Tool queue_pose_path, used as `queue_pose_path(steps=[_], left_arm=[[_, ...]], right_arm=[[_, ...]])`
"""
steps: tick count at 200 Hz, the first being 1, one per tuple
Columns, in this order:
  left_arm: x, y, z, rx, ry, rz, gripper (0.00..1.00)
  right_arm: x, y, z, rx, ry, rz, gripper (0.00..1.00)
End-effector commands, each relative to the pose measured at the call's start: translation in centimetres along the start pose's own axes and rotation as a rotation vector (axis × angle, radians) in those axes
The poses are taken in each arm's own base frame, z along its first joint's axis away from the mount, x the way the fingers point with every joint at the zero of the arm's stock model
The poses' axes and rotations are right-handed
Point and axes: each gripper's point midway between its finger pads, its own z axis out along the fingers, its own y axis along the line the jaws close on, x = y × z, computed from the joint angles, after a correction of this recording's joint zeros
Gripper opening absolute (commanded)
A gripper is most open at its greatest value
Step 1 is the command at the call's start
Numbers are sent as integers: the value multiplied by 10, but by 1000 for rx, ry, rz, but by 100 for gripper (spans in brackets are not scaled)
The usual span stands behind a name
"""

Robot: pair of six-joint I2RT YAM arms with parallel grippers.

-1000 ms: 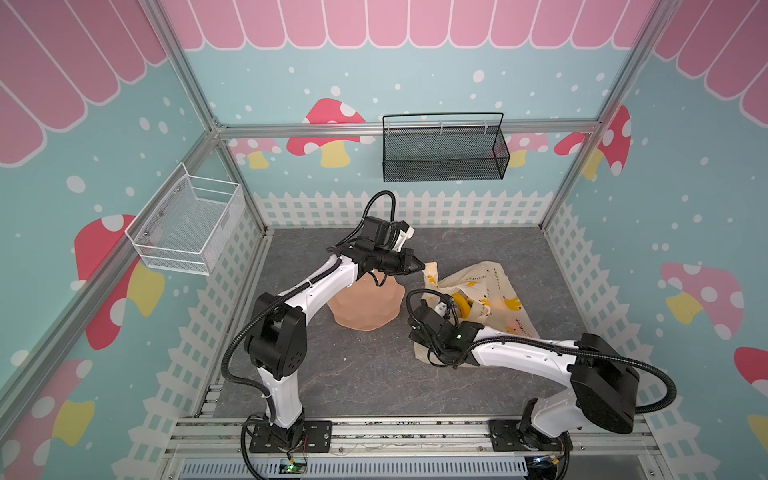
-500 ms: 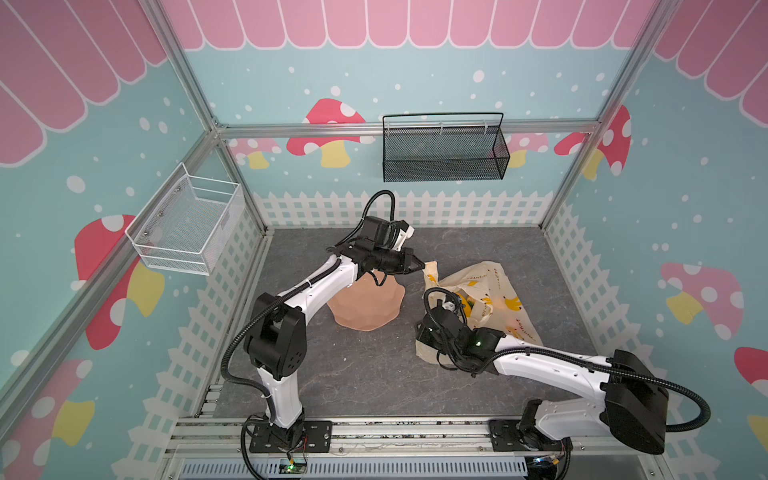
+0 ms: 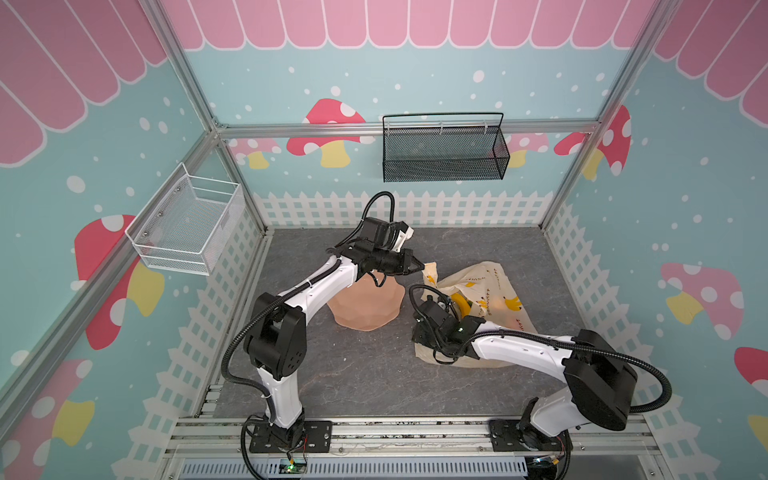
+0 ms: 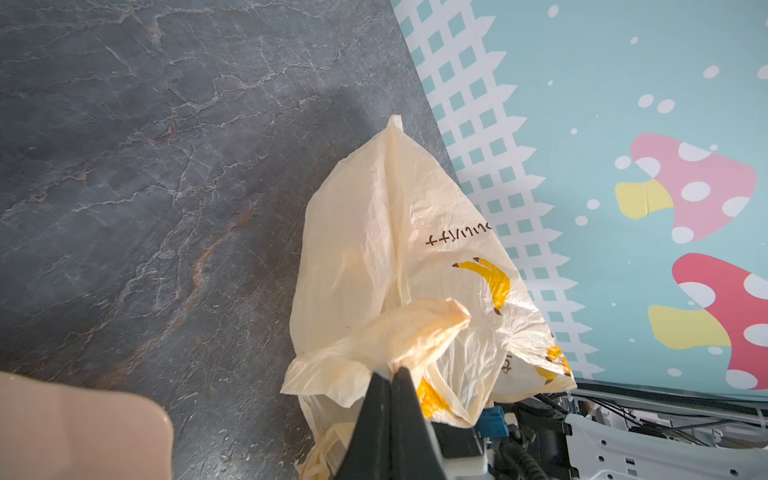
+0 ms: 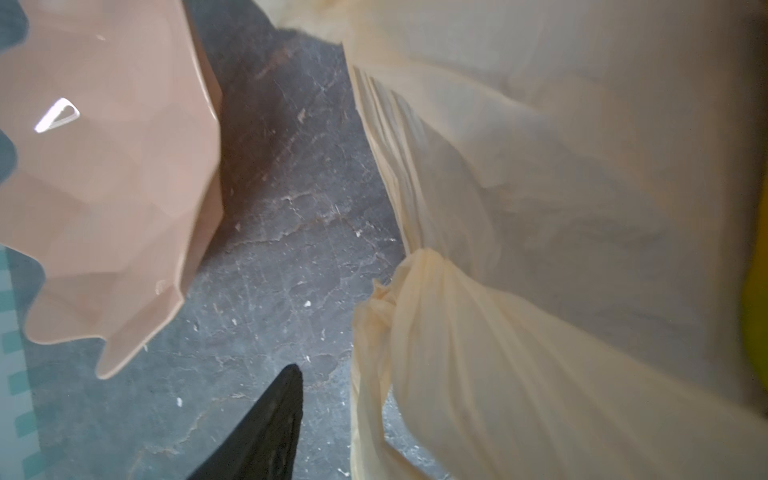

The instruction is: Place the fruits into the plastic bag

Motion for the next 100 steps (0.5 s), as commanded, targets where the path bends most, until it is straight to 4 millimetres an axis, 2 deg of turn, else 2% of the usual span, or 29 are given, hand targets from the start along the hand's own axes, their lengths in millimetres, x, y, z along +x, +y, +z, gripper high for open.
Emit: queue_pose_path(steps=[1,35,47,72,100], left_arm=[[-5,-9,-8,20,-27,19,0],[-5,-8,-8,20,-29,19,0],[-5,-8,-8,21,-28,18,0],[-6,-8,-8,20,-31,18,0],[-6,-7,-7,21,-30,14,0]], right_arm=[[8,4,6,8,53,-80,62],[19,13,18,-14,121,-204,60],[21,13,21,-13,132,-223,54],[25,17,25,-32,155,-254,35],[34,14,28,-36,185,-277,30]])
